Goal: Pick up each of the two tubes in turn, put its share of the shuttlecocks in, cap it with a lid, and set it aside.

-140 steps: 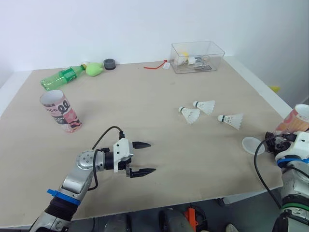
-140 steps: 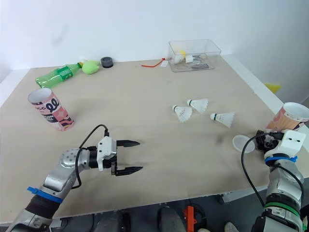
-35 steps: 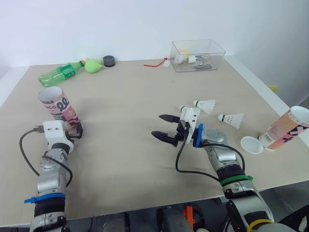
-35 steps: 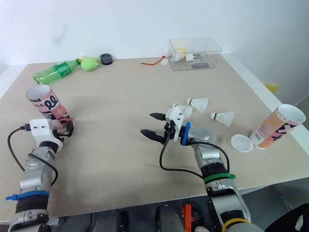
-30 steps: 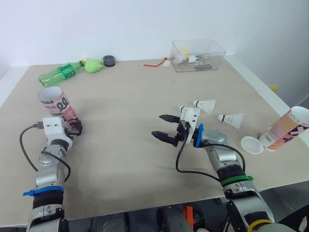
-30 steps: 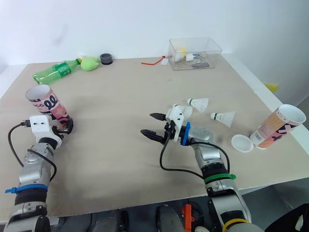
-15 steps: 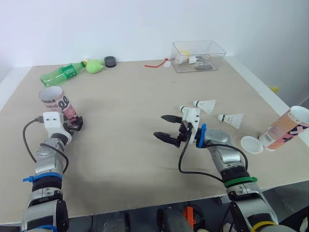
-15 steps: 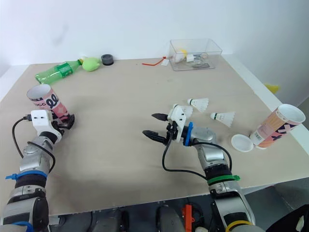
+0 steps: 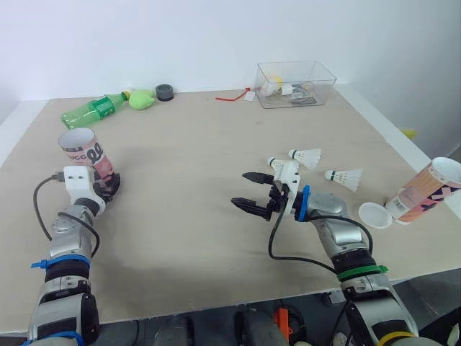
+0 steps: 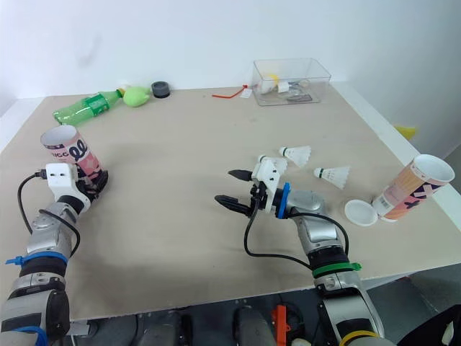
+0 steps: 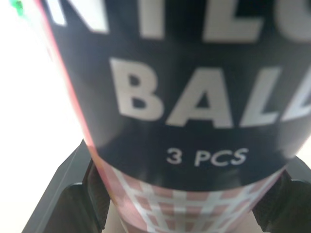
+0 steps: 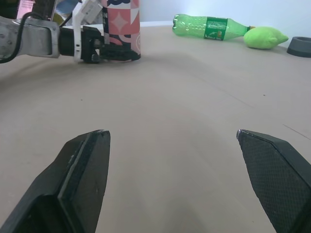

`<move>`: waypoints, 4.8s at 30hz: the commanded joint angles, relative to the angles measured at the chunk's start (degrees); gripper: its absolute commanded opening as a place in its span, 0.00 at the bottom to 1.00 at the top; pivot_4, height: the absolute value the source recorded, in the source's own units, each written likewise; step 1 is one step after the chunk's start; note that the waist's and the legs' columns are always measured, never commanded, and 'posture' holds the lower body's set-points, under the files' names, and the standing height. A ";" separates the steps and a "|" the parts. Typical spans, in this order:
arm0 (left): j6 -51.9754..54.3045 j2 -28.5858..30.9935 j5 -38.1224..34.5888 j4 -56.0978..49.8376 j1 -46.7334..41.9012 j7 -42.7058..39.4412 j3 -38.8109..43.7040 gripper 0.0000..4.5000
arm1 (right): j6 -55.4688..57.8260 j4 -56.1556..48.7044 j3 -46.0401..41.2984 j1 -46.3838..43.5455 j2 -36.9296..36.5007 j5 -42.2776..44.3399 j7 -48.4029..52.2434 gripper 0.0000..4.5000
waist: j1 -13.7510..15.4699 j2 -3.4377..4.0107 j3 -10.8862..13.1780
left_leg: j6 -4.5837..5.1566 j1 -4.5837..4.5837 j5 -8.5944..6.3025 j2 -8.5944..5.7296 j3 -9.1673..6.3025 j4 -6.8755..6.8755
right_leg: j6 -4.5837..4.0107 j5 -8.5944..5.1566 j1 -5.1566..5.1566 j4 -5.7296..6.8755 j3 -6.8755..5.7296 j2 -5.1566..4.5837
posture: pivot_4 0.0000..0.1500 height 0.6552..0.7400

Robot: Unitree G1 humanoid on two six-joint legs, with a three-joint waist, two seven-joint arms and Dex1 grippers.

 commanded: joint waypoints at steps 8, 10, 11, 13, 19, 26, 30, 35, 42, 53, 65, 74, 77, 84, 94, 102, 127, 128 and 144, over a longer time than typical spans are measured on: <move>-1.74 3.07 3.22 -17.84 3.76 -21.19 -15.36 0.70 | -0.13 -3.92 -2.35 1.44 -1.56 1.17 0.20 1.00 | 0.44 -0.02 0.01 | 0.01 -0.27 -0.03 -0.24 -0.08 -0.01 | 0.04 -0.04 -0.06 -0.11 -0.11 -0.28 | 1.00 1.00; 0.05 3.90 3.83 -21.19 2.65 -25.47 -18.99 0.70 | 0.10 -4.56 -2.53 1.93 -1.80 1.24 0.19 1.00 | 0.39 -0.02 0.01 | 0.04 -0.31 -0.05 -0.29 -0.07 0.00 | 0.07 -0.04 -0.06 -0.15 -0.10 -0.31 | 1.00 1.00; 1.21 4.19 3.85 -21.98 1.79 -27.79 -20.60 0.70 | 0.26 -4.77 -2.64 2.05 -1.85 1.24 0.16 1.00 | 0.36 -0.03 0.02 | 0.07 -0.30 -0.07 -0.28 -0.05 0.00 | 0.08 -0.04 -0.06 -0.15 -0.06 -0.30 | 1.00 1.00; 2.35 5.06 5.27 -23.11 -0.43 -32.59 -24.61 0.70 | 0.78 -5.55 -3.05 2.57 -2.07 1.45 0.01 1.00 | 0.28 -0.03 0.04 | 0.08 -0.31 -0.07 -0.26 -0.07 0.00 | 0.12 -0.07 -0.08 -0.15 -0.06 -0.23 | 1.00 1.00; 8.08 4.32 6.00 -22.12 -9.80 -42.63 -31.62 0.70 | 1.18 -7.65 -3.81 4.87 -3.01 1.38 -0.51 1.00 | 0.07 -0.01 0.07 | 0.08 -0.30 -0.07 -0.20 -0.19 0.00 | 0.36 -0.34 -0.09 -0.12 -0.12 0.08 | 1.00 1.00; 6.80 2.92 9.07 -15.36 -18.58 -49.83 -36.64 0.70 | 1.97 -10.45 -4.19 7.09 -3.06 1.61 -2.41 1.00 | -0.17 0.00 0.11 | 0.09 -0.28 -0.08 -0.12 -0.18 0.00 | 0.33 -0.35 -0.13 -0.09 -0.02 0.22 | 1.00 1.00; 5.38 1.87 9.99 -13.67 -19.71 -50.90 -37.20 0.70 | 2.27 -11.27 -4.32 7.98 -3.25 1.67 -3.03 1.00 | -0.04 -0.01 0.12 | 0.10 -0.30 -0.08 -0.14 -0.20 0.00 | 0.34 -0.37 -0.14 -0.09 -0.05 0.20 | 1.00 1.00; 6.84 1.78 10.44 -14.15 -19.76 -52.44 -37.91 0.70 | 2.65 -11.84 -4.31 8.75 -3.67 1.74 -3.17 1.00 | -0.05 -0.01 0.12 | 0.13 -0.31 -0.10 -0.19 -0.17 0.01 | 0.41 -0.40 -0.13 -0.10 -0.01 0.09 | 1.00 1.00; 11.60 2.35 11.74 -15.82 -20.59 -53.99 -38.79 0.70 | 3.45 -11.98 -5.65 8.79 -5.25 2.70 -2.88 1.00 | -0.06 -0.01 0.12 | 0.13 -0.31 -0.10 -0.21 -0.20 0.02 | 0.41 -0.40 -0.12 -0.09 -0.03 0.10 | 1.00 1.00; 21.52 2.76 12.97 -20.95 -20.30 -53.40 -39.39 0.70 | 19.24 -15.17 -14.34 7.85 -5.85 6.45 -18.40 1.00 | -0.06 -0.01 0.12 | 0.13 -0.29 -0.10 -0.20 -0.21 0.03 | 0.41 -0.39 -0.11 -0.05 0.00 0.10 | 1.00 1.00; 32.66 2.74 14.02 -27.47 -20.24 -49.78 -40.06 0.70 | 22.92 -7.78 -14.15 1.06 -1.33 4.45 -27.76 1.00 | -0.09 0.00 0.12 | 0.14 -0.28 -0.10 -0.20 -0.21 0.05 | 0.41 -0.39 -0.12 -0.01 0.05 0.14 | 1.00 1.00; 34.09 2.32 13.75 -28.52 -19.14 -45.43 -39.33 0.70 | 23.40 -0.68 -14.69 -2.91 0.85 4.07 -30.82 1.00 | -0.10 0.01 0.12 | 0.14 -0.29 -0.10 -0.20 -0.21 0.05 | 0.42 -0.38 -0.12 0.00 0.18 0.11 | 1.00 1.00; 32.26 1.65 13.68 -26.92 -18.63 -42.96 -38.56 0.70 | 22.76 1.14 -14.38 -3.92 1.07 3.78 -30.58 1.00 | -0.10 0.01 0.12 | 0.14 -0.27 -0.09 -0.19 -0.20 0.06 | 0.43 -0.37 -0.11 0.00 0.18 0.11 | 1.00 1.00; 24.22 -0.79 14.05 -21.05 -15.25 -37.05 -36.85 0.69 | 20.42 5.07 -14.18 -6.73 2.10 2.86 -30.41 0.67 | -0.09 0.05 0.09 | 0.18 -0.21 -0.06 -0.18 -0.17 0.08 | 0.48 -0.30 -0.07 0.03 0.19 0.04 | 1.00 1.00; 19.20 0.67 13.84 -22.84 -11.97 -39.78 -37.32 0.69 | 18.70 7.57 -14.27 -7.46 1.69 2.07 -28.86 0.01 | -0.13 0.07 0.07 | 0.32 -0.15 0.05 -0.17 -0.12 0.11 | 0.53 -0.17 -0.02 0.03 0.22 0.06 | 1.00 1.00; 18.88 2.10 9.72 -28.02 -9.97 -46.79 -37.24 0.69 | 14.66 2.58 -10.81 -6.73 -3.62 -1.25 -20.98 0.01 | -0.07 0.11 0.09 | 0.37 -0.27 -0.01 -0.21 -0.13 0.04 | 0.47 -0.27 -0.09 0.00 0.19 0.02 | 1.00 1.00; 29.50 0.82 6.44 -30.64 -12.19 -50.81 -38.09 0.69 | -7.77 -25.64 1.71 -14.42 -23.89 -5.42 11.74 0.01 | 0.17 0.33 0.21 | 0.55 -0.31 -0.16 -0.33 -0.17 0.20 | 0.68 -0.41 -0.03 -0.07 0.22 -0.05 | 1.00 1.00; 29.80 0.76 6.40 -30.72 -12.23 -50.62 -38.03 0.69 | -7.79 -25.88 1.80 -14.82 -23.60 -5.14 12.01 0.01 | 0.18 0.33 0.21 | 0.55 -0.31 -0.16 -0.33 -0.16 0.20 | 0.68 -0.41 -0.03 -0.07 0.23 -0.05 | 1.00 1.00; 29.66 1.47 7.64 -29.70 -13.90 -50.11 -38.71 0.69 | -10.62 -23.95 6.13 -17.56 -22.19 -6.73 17.11 0.01 | 0.31 0.33 0.21 | 0.55 -0.34 -0.15 -0.33 -0.18 0.32 | 0.66 -0.39 -0.03 -0.03 0.20 -0.06 | 1.00 1.00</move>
